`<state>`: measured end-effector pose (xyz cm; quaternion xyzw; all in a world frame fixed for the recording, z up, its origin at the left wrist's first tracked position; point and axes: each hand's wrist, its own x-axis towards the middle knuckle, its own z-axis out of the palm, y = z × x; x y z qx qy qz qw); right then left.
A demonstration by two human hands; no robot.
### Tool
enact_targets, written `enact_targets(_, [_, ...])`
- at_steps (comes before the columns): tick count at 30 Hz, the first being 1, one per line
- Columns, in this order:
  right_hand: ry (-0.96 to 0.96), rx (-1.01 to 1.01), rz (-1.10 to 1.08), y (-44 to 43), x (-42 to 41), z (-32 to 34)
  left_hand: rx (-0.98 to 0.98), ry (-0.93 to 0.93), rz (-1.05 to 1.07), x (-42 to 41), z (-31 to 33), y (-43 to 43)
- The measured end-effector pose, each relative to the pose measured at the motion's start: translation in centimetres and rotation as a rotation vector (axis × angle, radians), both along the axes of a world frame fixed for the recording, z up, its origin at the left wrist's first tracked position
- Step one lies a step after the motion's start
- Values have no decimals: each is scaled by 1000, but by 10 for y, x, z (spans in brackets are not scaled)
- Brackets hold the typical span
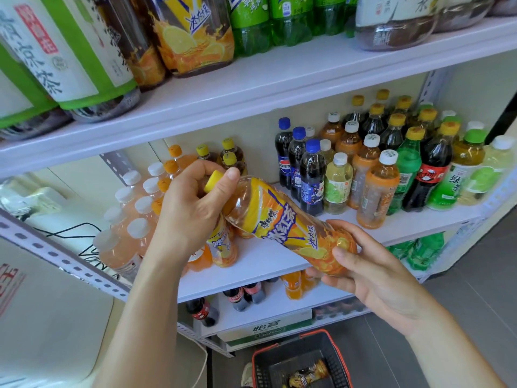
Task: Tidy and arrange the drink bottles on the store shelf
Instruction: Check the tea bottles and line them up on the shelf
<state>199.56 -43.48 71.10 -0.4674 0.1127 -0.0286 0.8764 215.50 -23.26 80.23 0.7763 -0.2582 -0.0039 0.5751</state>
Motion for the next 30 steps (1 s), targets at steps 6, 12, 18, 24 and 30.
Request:
enact_targets(6, [88, 7, 32, 2, -2, -5, 217, -119, -144, 3, 4, 5])
enact_targets(12, [157, -500, 170, 8, 4, -4, 371, -416, -145, -16, 7, -12])
enact_targets(18, [-82, -793, 21, 33, 35, 16, 462, -472, -111, -32, -6, -34])
enact_targets(24, [-146, -1098, -129, 53, 65, 22, 378, -332, 34, -20, -16, -33])
enact_targets(30, [-78, -880, -26, 39, 94, 13, 161, -120, 196, 20, -34, 8])
